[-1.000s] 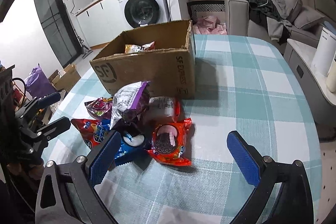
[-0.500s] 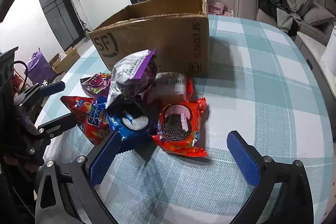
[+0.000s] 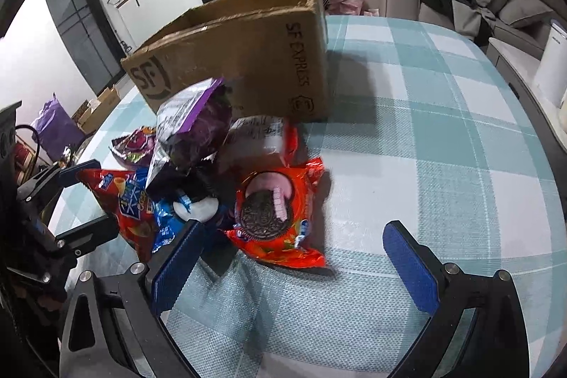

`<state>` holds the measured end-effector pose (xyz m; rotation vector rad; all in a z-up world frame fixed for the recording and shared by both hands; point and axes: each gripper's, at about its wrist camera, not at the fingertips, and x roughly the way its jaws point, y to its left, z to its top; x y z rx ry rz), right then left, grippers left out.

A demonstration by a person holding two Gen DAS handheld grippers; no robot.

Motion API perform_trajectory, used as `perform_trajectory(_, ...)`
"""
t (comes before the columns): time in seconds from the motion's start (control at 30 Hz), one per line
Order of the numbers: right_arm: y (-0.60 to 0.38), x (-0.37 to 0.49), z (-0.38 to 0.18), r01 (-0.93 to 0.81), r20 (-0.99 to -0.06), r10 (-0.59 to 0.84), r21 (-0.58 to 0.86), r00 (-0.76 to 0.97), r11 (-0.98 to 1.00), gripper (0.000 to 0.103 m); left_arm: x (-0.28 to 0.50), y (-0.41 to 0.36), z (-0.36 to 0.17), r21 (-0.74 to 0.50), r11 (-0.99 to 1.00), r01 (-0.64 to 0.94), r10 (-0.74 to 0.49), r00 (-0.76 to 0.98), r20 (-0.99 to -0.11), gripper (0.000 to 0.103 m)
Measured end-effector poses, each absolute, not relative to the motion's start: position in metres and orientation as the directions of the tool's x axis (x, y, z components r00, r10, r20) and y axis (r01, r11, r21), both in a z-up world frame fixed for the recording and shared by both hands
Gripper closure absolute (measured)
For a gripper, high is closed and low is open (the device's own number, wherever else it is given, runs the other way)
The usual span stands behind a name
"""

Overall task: Organize snacks
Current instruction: 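Move both grippers back down toward the remaining snack pile, then grasp the red chip bag with the left gripper while the right grasps the red Oreo pack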

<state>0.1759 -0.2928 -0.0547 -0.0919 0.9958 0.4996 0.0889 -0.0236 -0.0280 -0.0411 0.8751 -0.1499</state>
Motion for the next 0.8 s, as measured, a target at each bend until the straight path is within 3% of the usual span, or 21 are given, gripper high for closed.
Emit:
perform_trajectory(0.47,-0.293,0.179,-0.063,-0.423,-0.829,0.301,0.088,0.471,0.902,0.004,0.094,-0.03,-0.042,-0.12,0.988,0.102,-0.157,0.611,-0.776,0.001)
perform_trajectory(0.7,-0.286,0.169,-0.059,-0.466,-0.825,0.312,0.068,0.471,0.882,0.028,0.093,-0.036,-0.045,-0.112,0.987,0.114,-0.158,0.611,-0.776,0.001)
perform_trajectory(0.8,-0.282,0.165,-0.056,-0.494,-0.822,0.34,0.084,0.456,0.865,0.046,0.092,-0.035,-0.046,-0.116,0.986,0.116,-0.163,0.61,-0.776,0.001)
